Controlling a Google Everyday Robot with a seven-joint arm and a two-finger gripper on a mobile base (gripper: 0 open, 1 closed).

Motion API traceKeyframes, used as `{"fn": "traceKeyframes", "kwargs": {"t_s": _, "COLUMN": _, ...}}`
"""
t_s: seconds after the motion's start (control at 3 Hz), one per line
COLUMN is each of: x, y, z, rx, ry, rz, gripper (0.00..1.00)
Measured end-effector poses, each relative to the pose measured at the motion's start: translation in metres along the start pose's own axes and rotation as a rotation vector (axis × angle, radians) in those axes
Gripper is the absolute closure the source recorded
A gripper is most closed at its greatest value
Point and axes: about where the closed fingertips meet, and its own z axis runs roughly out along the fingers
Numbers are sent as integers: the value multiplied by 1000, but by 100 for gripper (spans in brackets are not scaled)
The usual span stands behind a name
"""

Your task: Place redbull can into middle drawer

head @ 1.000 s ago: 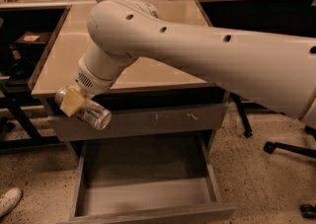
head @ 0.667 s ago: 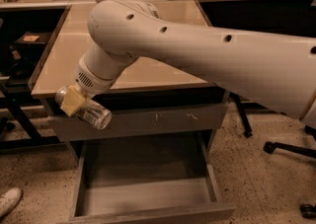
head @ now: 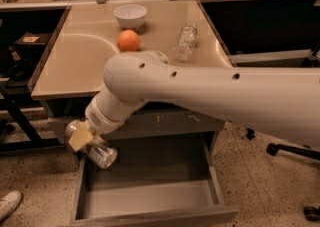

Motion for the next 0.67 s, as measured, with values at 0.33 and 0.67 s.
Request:
{"fn": "traceKeyframes", "kwargs": {"t_s": 0.33, "x": 64, "y": -4, "z": 37, "rx": -16, "ry": 53, "rz": 120, "gripper": 100}}
{"fn": "traceKeyframes", "kwargs": {"t_s": 0.67, "x": 64, "y": -3, "z": 38, "rx": -19, "ry": 51, "rz": 117, "gripper": 100}}
